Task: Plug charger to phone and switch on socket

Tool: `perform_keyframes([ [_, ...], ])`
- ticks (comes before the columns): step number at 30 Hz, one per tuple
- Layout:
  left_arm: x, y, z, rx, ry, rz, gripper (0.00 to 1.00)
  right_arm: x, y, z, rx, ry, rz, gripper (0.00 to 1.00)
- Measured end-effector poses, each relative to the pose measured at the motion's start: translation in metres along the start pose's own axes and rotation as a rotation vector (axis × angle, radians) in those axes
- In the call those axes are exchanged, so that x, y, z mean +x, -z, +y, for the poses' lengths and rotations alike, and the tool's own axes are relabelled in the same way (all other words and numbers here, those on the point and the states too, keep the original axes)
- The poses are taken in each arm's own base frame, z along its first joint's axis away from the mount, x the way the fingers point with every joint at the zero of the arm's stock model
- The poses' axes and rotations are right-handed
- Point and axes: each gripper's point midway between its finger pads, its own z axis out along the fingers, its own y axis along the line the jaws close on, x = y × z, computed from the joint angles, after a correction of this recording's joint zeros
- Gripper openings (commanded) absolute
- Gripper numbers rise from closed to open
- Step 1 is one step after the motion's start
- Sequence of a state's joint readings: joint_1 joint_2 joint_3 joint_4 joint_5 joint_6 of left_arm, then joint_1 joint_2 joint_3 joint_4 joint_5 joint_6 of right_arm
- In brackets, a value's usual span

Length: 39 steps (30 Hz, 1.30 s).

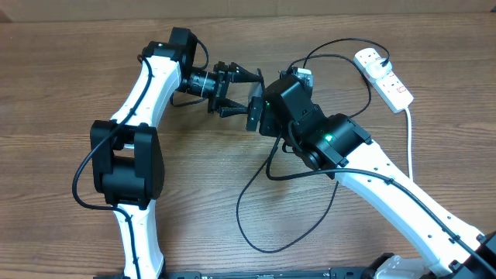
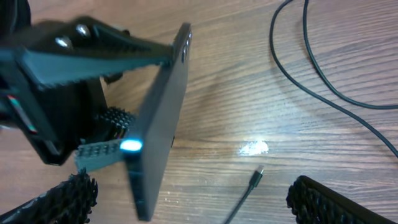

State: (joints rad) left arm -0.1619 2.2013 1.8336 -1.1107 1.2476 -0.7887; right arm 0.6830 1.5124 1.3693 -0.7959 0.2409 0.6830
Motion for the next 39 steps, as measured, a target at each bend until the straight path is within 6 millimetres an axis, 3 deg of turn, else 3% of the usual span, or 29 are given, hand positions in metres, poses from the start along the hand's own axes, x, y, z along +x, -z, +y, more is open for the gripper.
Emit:
perform_keyframes([
  [9,-0.015,0.0,0.006,-0.051,0.006,-0.075,0.63,-0.002,-0.005,0.001,0.004,-0.069,-0.011,0.96],
  [13,-0.015,-0.004,0.007,-0.063,0.015,-0.078,0.63,0.003,-0.021,0.001,0.023,-0.068,0.008,0.76],
  [16,-0.014,-0.005,0.007,-0.065,0.024,-0.076,0.63,0.006,-0.029,0.0,0.039,-0.07,0.017,0.67],
  [32,-0.016,-0.009,0.011,-0.09,0.04,-0.095,0.63,0.001,-0.04,-0.004,0.072,-0.073,-0.018,0.6],
  [39,-0.017,-0.015,0.012,-0.112,0.023,-0.109,0.63,0.003,-0.051,-0.002,0.075,-0.072,-0.016,0.47],
])
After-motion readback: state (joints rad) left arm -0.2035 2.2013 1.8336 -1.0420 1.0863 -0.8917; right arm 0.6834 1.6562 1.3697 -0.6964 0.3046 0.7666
